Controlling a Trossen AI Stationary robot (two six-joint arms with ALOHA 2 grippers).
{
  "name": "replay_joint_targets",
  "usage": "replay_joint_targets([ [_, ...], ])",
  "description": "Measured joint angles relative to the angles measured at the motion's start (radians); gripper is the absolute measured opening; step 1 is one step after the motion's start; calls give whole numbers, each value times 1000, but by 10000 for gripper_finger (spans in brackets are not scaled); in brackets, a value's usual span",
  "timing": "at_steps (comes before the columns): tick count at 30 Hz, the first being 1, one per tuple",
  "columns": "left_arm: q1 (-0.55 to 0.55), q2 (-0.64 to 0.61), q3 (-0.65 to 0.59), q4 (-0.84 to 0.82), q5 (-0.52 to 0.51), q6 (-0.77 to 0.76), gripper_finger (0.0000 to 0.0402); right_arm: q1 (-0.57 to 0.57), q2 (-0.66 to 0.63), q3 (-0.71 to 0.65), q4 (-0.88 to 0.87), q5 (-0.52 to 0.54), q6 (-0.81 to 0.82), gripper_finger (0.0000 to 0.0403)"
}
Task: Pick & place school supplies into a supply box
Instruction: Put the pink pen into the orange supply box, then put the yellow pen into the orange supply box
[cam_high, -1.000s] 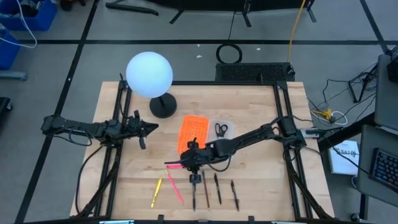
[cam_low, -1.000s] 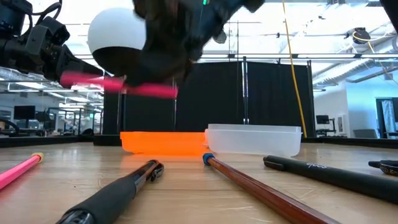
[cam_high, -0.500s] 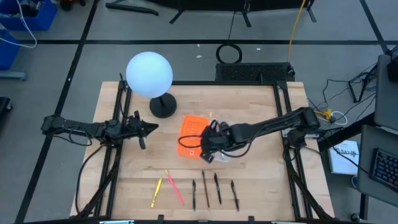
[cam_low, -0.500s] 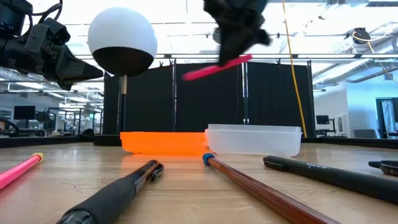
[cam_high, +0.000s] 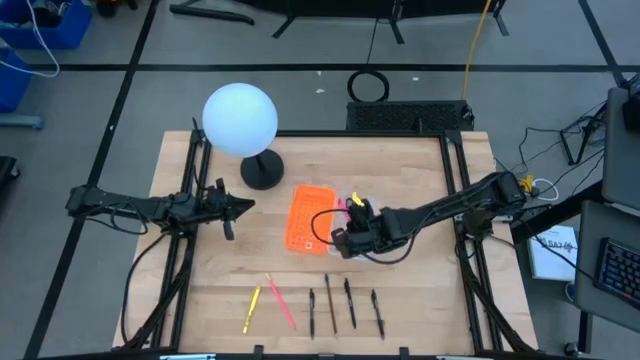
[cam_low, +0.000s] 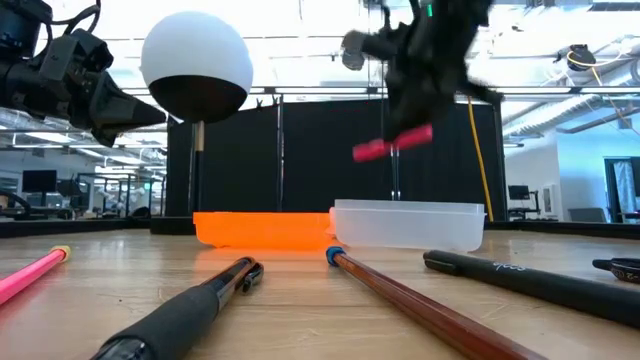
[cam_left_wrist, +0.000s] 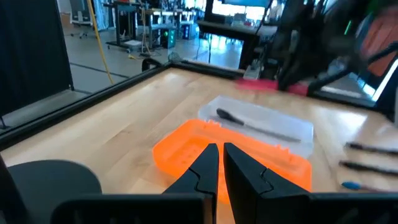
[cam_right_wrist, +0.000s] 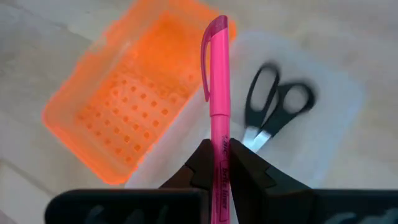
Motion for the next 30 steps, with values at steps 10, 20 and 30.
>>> replay_joint_targets([
  [10,0,0,0,14,79,-50,31,-54,0,-406,738,7,85,21],
  [20,0,0,0,26,94,17,31,-66,0,-493,783,31,189,21],
  [30,0,0,0,74,92,36,31,-71,-1,-493,788,-27,160,118],
])
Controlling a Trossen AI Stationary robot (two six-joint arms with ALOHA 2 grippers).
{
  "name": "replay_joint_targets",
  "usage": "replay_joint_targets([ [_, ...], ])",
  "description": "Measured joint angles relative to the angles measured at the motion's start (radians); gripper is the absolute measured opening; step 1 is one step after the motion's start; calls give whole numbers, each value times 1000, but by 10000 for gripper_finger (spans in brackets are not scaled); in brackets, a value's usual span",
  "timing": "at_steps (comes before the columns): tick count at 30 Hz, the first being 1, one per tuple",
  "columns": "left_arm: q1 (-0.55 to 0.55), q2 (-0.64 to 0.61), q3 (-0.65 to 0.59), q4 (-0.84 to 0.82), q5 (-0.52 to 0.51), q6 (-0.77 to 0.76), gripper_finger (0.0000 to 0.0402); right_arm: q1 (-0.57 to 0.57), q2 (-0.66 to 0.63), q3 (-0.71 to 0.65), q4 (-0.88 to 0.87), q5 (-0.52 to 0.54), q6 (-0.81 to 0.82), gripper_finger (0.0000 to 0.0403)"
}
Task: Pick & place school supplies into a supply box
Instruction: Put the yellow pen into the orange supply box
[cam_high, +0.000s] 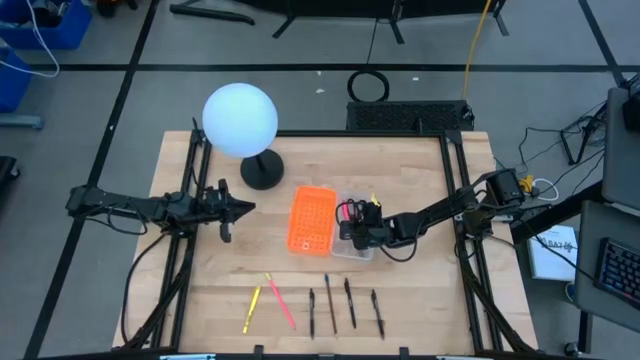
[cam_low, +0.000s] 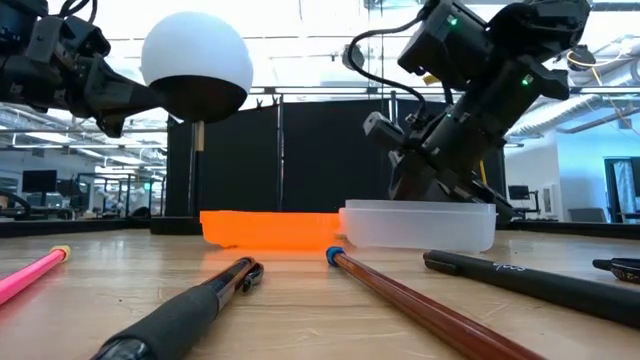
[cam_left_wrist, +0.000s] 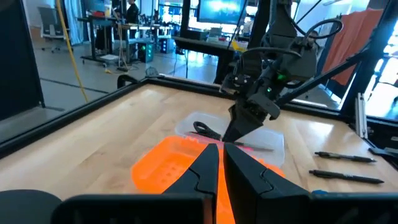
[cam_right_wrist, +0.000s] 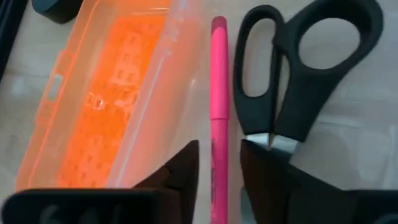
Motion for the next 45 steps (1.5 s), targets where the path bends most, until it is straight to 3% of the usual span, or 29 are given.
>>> replay_joint_targets([
  [5,0,0,0,-8,0,0,31,-1,-20,0,42,0,-87,147],
  [10,0,0,0,-9,1,-3,31,-4,-122,0,39,5,-236,148],
  [16,0,0,0,-21,12,-6,31,20,-292,2,-8,6,-557,132],
  [20,0,0,0,-46,28,-31,31,61,-367,2,-142,36,-616,103],
  [27,0,0,0,-144,37,-44,31,142,-412,-14,-317,73,-708,10],
  [33,-2,17,2,-162,129,-50,31,229,-427,-143,-129,191,-851,5],
  [40,-3,19,1,-157,142,-90,31,322,-436,-360,365,253,-1146,2],
  [43,-3,19,-2,-118,150,-73,31,310,-488,-425,439,286,-1225,1],
  [45,-3,19,-1,-95,141,-48,31,279,-554,-455,439,251,-1254,1],
])
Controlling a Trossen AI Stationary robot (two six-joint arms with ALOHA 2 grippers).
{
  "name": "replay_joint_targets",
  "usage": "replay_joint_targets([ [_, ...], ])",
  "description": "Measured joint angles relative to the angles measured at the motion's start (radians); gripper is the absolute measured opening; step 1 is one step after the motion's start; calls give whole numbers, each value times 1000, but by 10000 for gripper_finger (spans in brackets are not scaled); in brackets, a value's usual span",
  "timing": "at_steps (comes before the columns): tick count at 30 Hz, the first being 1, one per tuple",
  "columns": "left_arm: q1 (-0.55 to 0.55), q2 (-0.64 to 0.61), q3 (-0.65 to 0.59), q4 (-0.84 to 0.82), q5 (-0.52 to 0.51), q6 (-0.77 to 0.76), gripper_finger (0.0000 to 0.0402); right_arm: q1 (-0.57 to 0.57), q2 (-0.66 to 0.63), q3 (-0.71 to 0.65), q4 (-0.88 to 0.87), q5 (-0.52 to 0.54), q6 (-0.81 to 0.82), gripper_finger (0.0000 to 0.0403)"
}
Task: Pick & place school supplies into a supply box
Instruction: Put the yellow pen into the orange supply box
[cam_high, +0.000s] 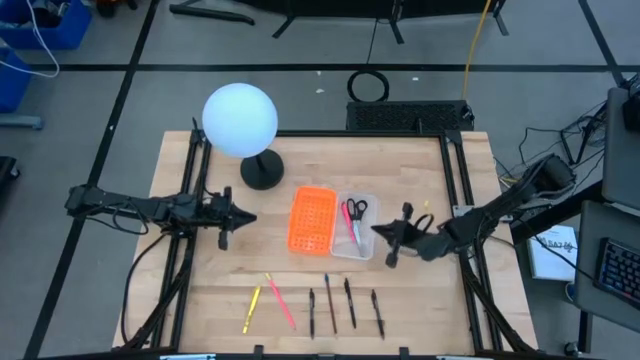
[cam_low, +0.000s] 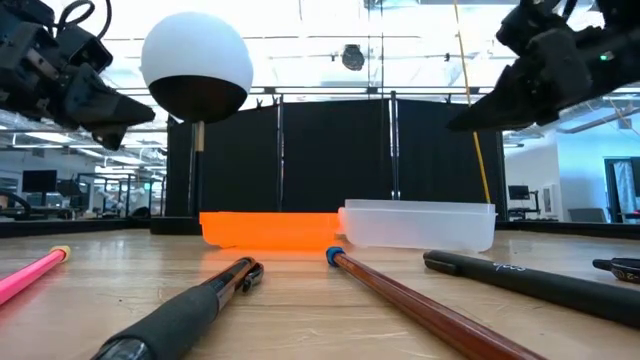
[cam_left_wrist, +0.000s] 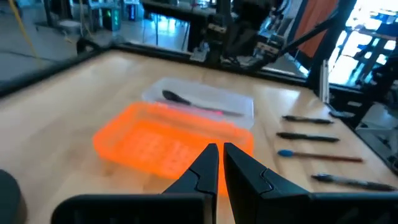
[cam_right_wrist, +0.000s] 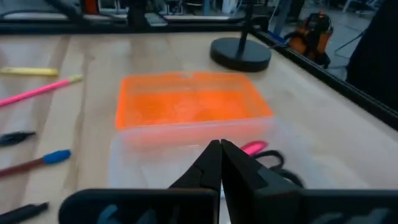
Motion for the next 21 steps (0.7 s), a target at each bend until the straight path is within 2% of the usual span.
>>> replay_joint_targets([
  [4,0,0,0,-18,-38,34,31,-61,-142,-56,7,-159,-69,1],
  [9,0,0,0,26,-38,153,31,-99,-276,-154,81,-312,-172,1],
  [16,0,0,0,124,-95,184,31,-190,-424,-199,112,-335,-194,1],
  [21,0,1,0,62,-130,156,31,-305,-494,-199,75,-561,-221,0],
])
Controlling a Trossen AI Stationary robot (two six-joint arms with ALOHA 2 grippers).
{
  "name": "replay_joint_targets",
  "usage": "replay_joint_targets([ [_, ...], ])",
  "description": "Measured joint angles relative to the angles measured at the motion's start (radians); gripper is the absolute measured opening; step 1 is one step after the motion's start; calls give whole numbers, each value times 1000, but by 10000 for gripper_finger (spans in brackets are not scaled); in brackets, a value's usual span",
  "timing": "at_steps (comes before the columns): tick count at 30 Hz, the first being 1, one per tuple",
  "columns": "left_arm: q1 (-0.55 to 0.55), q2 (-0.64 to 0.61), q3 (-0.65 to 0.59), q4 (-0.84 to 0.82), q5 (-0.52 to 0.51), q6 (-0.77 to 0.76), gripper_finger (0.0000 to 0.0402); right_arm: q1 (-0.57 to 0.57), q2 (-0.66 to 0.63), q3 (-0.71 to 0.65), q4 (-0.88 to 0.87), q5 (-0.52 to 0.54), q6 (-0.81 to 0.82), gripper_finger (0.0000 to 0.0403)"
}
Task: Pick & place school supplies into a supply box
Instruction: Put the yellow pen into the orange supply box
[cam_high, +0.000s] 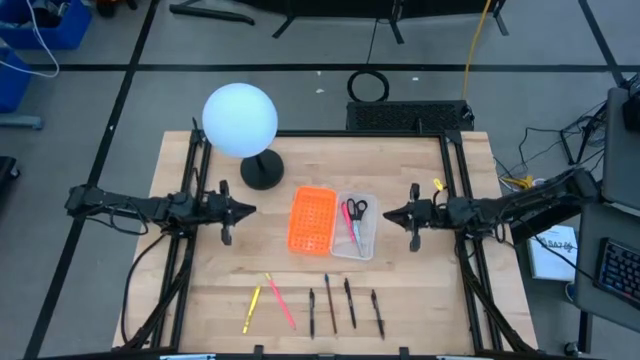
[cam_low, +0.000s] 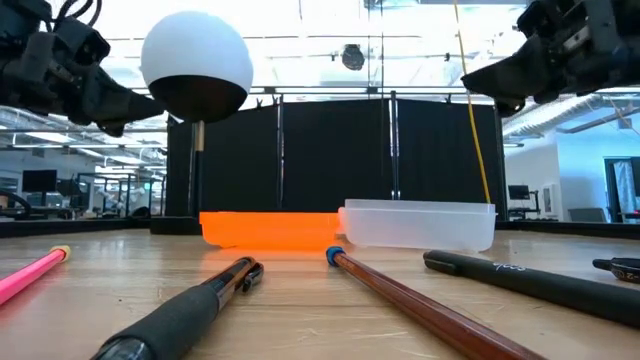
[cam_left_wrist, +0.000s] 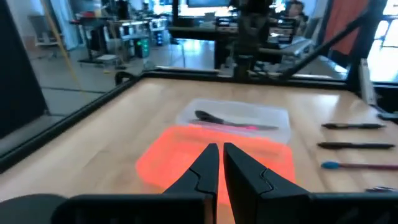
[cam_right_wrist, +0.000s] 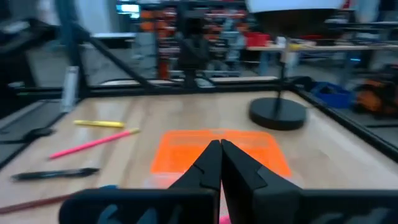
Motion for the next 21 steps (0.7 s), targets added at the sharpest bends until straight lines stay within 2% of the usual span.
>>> replay_joint_targets([
  [5,0,-1,0,-11,-217,-66,31,-97,-50,0,-70,-93,-1,0],
  [7,0,-1,0,-48,-249,-115,31,-132,-80,0,-91,-141,-1,0],
  [11,0,-1,0,-71,-247,-175,31,-178,-150,0,-142,-236,-4,0],
  [13,0,-1,0,-79,-234,-207,31,-182,-178,0,-172,-242,-21,0],
  [16,0,1,0,-87,-162,-245,31,-172,-202,-21,-174,-246,-31,0],
  [21,0,5,0,-78,-146,-332,31,-150,-237,-105,-76,-294,-75,0],
])
